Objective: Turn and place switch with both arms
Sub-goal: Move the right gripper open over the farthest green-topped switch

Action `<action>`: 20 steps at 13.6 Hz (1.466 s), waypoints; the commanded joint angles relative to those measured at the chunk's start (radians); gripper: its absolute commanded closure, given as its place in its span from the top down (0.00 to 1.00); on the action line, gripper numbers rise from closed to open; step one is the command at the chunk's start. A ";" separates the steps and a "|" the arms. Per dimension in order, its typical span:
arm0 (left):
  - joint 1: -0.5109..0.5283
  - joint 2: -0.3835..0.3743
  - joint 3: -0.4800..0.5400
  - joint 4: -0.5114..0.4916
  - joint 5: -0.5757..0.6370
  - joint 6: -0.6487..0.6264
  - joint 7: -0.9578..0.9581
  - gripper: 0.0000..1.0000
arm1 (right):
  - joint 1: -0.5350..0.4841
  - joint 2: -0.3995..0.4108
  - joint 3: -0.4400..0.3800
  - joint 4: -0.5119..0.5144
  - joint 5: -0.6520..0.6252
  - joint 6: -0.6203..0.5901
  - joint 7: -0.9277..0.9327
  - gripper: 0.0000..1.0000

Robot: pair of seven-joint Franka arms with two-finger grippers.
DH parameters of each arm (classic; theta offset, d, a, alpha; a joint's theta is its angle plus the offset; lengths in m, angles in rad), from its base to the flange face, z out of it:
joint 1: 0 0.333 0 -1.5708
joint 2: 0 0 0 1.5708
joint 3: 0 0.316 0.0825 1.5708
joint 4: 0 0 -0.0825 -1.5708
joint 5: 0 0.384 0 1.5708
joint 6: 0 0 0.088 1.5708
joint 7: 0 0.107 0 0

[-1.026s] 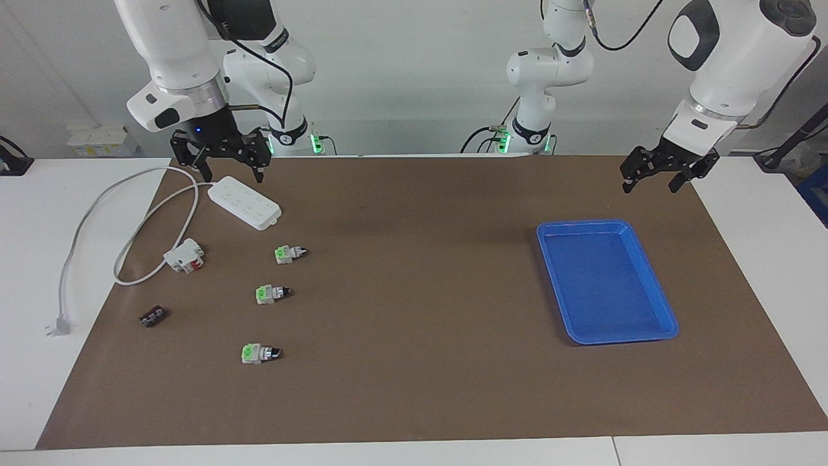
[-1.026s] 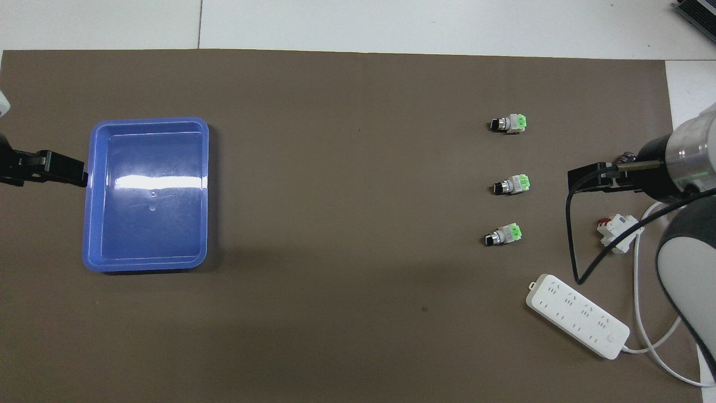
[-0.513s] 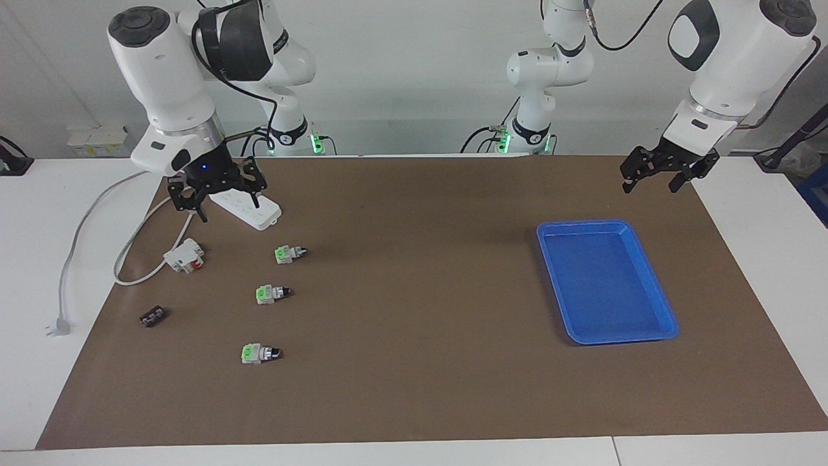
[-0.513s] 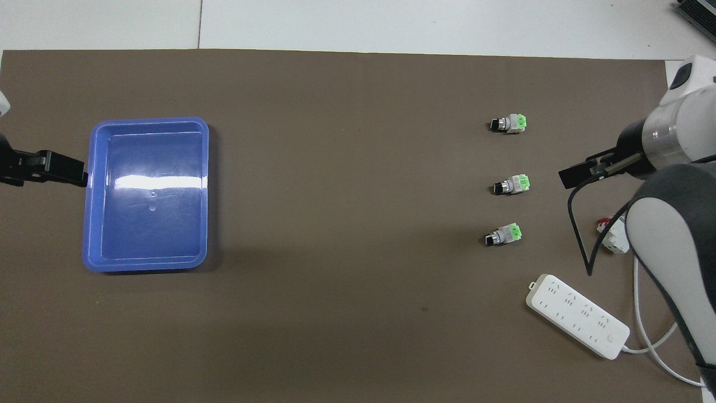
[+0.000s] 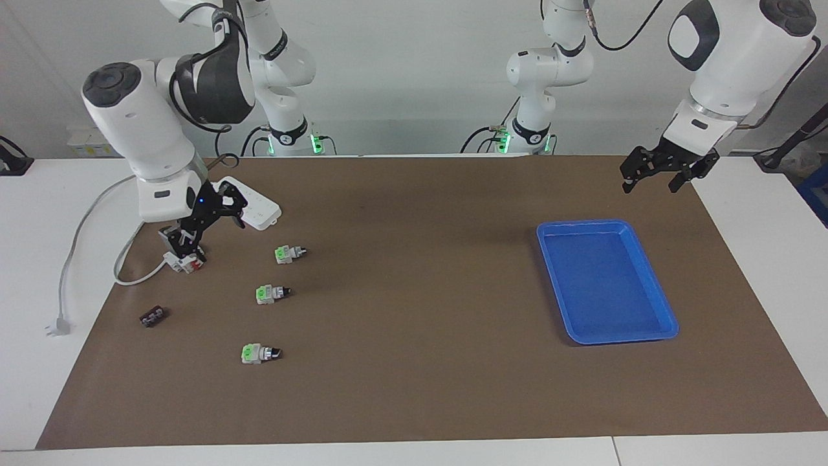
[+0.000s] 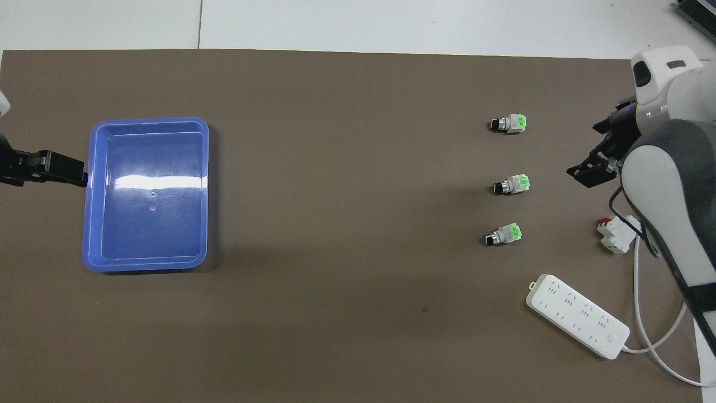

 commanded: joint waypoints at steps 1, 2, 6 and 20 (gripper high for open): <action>0.008 -0.031 -0.005 -0.037 0.018 0.020 -0.010 1.00 | -0.011 0.136 0.010 0.133 0.012 0.024 -0.208 1.00; 0.008 -0.031 -0.005 -0.037 0.018 0.020 -0.010 1.00 | -0.014 0.179 0.012 0.170 0.021 0.040 -0.306 1.00; 0.008 -0.031 -0.005 -0.037 0.018 0.020 -0.010 1.00 | -0.080 0.314 0.098 0.283 0.013 0.060 -0.474 1.00; 0.008 -0.031 -0.005 -0.037 0.018 0.020 -0.010 1.00 | -0.195 0.573 0.230 0.353 0.027 0.241 -0.646 0.98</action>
